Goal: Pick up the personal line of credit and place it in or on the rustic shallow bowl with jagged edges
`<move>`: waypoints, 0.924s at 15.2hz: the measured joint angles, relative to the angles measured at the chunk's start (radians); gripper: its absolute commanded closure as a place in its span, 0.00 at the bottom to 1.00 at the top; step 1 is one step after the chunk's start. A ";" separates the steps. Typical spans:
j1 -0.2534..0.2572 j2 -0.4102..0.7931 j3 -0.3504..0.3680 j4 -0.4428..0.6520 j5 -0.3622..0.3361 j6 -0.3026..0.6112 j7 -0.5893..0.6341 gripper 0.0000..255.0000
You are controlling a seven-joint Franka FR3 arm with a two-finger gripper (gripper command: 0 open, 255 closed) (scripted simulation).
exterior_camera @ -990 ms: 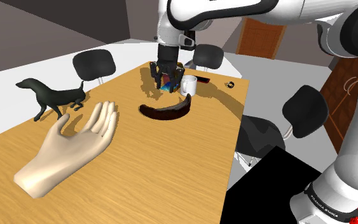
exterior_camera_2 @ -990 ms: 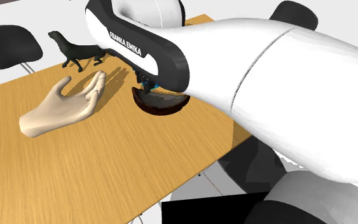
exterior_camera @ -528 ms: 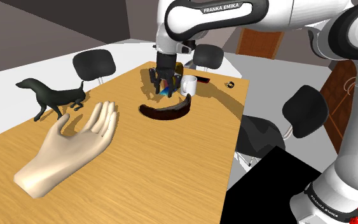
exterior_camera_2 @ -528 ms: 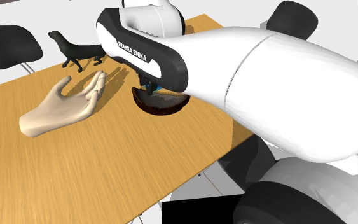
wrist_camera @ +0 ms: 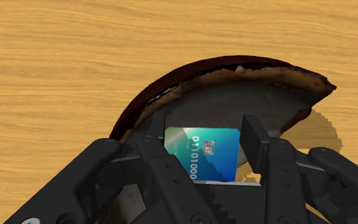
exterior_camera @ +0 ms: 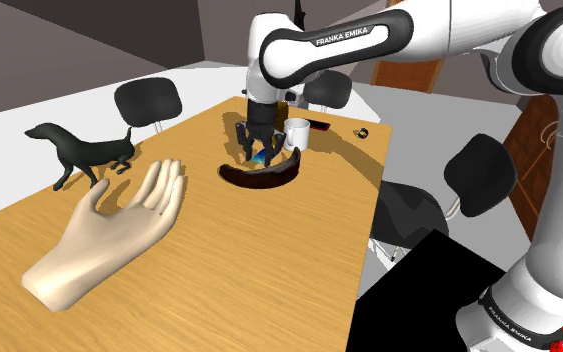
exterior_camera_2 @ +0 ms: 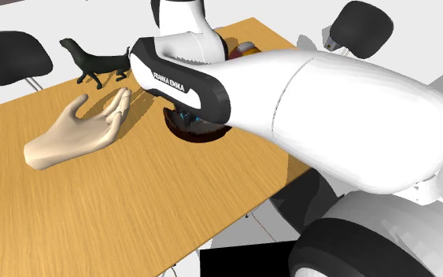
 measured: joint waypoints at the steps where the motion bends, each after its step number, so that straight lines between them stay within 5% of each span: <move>1: 0.000 0.003 -0.001 -0.006 -0.002 0.008 0.000 1.00; 7: 0.000 0.005 -0.002 -0.015 -0.003 0.020 -0.001 1.00; 8: 0.000 0.005 -0.002 -0.016 -0.003 0.020 0.000 0.00; 14: 0.000 0.005 -0.002 -0.016 -0.003 0.020 0.000 0.00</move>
